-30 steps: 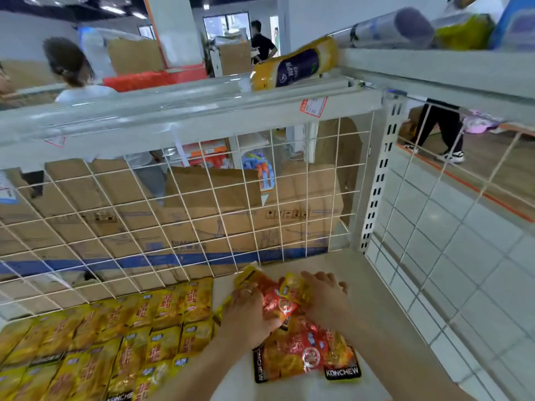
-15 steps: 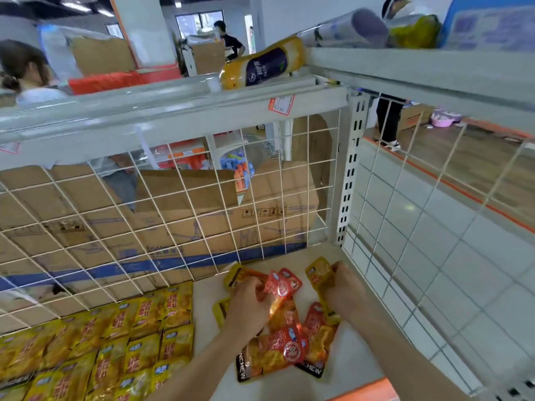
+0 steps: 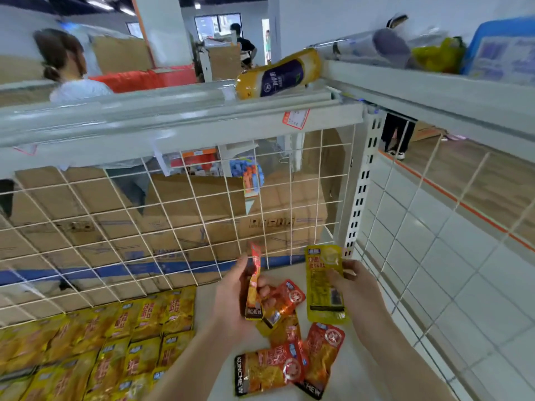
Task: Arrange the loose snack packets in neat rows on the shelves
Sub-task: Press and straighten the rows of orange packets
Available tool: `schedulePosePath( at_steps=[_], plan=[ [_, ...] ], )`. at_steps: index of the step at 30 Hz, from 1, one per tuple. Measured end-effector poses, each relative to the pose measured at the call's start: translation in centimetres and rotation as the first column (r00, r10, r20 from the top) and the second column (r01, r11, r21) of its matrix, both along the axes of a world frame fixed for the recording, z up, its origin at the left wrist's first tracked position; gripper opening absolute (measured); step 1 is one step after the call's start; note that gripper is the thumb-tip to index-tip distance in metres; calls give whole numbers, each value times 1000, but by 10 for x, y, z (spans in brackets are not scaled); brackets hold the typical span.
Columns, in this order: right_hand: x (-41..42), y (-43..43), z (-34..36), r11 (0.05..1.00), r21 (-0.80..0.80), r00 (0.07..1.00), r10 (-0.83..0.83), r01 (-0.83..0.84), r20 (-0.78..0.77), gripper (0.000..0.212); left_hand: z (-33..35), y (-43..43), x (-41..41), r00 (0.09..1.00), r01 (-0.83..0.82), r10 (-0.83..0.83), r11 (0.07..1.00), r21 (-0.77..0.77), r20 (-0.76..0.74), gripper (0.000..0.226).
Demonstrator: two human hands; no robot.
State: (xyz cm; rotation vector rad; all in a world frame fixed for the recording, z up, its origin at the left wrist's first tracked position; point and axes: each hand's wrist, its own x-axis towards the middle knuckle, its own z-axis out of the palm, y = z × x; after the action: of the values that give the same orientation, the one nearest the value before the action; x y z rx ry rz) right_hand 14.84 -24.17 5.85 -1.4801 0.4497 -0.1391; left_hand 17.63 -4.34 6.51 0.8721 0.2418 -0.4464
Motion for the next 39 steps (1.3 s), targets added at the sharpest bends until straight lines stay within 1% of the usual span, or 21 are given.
schedulePosePath(
  at_steps=[1, 3, 7, 8, 11, 13, 15, 17, 19, 20, 22, 25, 27, 29, 32, 36, 39],
  plan=[
    [1, 5, 3, 1000, 15, 1000, 18, -18, 1, 7, 1, 3, -2, 999, -45, 45, 999, -23, 10, 24],
    [2, 14, 7, 997, 49, 999, 52, -53, 14, 10, 0, 13, -6, 992, -123, 123, 992, 0, 35, 16],
    [5, 36, 4, 985, 71, 988, 153, -155, 30, 9, -3, 40, -15, 970, -234, 215, 951, 204, 113, 9],
    [6, 43, 1, 980, 83, 984, 178, -180, 27, 10, -4, 47, -20, 966, -252, 226, 936, 247, 128, 10],
    [6, 66, -7, 967, 133, 975, 223, -218, -23, 11, -3, 68, -37, 952, -296, 253, 905, 305, 175, 21],
    [4, 82, -11, 956, 172, 969, 246, -239, -17, 12, -2, 82, -49, 947, -312, 243, 854, 416, 210, 30],
    [1, 96, -15, 951, 170, 965, 263, -258, -8, 18, -2, 95, -59, 945, -319, 234, 811, 490, 228, 40],
    [-4, 107, -14, 942, 169, 956, 294, -289, -4, 16, 0, 108, -67, 942, -332, 242, 780, 530, 234, 48],
    [-11, 117, -10, 940, 153, 952, 306, -305, 16, 17, 3, 118, -73, 945, -322, 225, 748, 580, 236, 47],
    [-14, 121, -8, 938, 142, 948, 317, -315, 15, 17, 4, 123, -76, 951, -305, 200, 740, 599, 237, 42],
    [-20, 131, -2, 936, 126, 944, 330, -330, 19, 17, 7, 132, -82, 956, -288, 185, 753, 592, 229, 31],
    [-29, 147, 8, 941, 68, 944, 329, -331, 40, 21, 20, 145, -88, 964, -253, 172, 827, 502, 201, 23],
    [-37, 159, 18, 937, 39, 937, 344, -347, 63, 20, 29, 159, -91, 969, -230, 151, 844, 485, 197, 27],
    [-44, 173, 27, 933, 34, 932, 355, -358, 75, 21, 37, 179, -95, 968, -219, 131, 855, 469, 212, 35],
    [-56, 201, 40, 929, 18, 925, 367, -370, 96, 20, 47, 213, -109, 961, -231, 130, 862, 452, 244, 39],
    [-70, 250, 49, 934, -62, 926, 358, -353, 118, 18, 52, 263, -126, 941, -299, 185, 845, 442, 282, 25],
    [-85, 284, 57, 935, -106, 928, 349, -337, 129, 14, 52, 299, -140, 935, -333, 239, 844, 421, 261, 29]
  ],
)
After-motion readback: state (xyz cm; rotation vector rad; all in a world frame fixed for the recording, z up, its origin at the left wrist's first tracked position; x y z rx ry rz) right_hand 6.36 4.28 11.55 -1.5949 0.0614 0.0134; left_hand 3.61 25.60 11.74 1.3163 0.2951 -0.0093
